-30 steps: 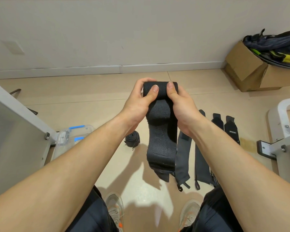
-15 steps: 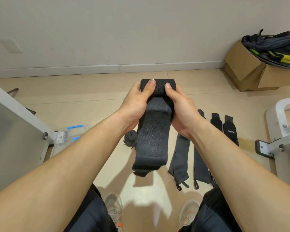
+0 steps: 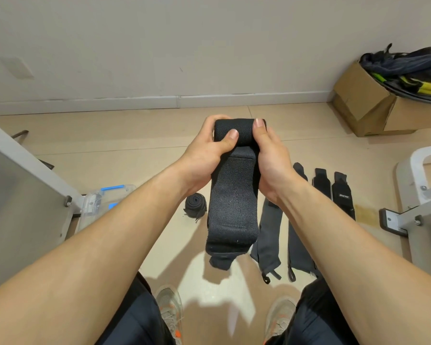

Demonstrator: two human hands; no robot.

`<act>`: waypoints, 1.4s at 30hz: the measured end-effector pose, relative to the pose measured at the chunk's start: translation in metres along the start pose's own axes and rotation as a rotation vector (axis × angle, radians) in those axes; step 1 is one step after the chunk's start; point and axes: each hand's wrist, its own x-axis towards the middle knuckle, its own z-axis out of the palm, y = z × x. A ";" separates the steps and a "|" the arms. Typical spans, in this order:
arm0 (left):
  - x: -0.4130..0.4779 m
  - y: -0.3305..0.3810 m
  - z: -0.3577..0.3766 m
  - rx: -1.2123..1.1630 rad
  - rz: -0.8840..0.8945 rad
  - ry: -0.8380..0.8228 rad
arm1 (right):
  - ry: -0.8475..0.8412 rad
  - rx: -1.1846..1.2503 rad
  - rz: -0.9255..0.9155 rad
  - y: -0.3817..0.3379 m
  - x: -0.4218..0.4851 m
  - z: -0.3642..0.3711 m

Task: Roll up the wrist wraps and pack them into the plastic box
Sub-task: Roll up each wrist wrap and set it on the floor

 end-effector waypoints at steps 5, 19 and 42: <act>0.003 0.002 0.002 -0.067 -0.134 0.102 | -0.029 -0.124 -0.068 0.005 -0.002 0.003; 0.002 -0.002 -0.003 0.044 0.058 0.025 | 0.041 -0.106 0.038 0.002 -0.004 0.006; 0.002 -0.005 0.005 0.087 0.124 0.166 | 0.039 -0.176 -0.050 0.005 -0.006 0.006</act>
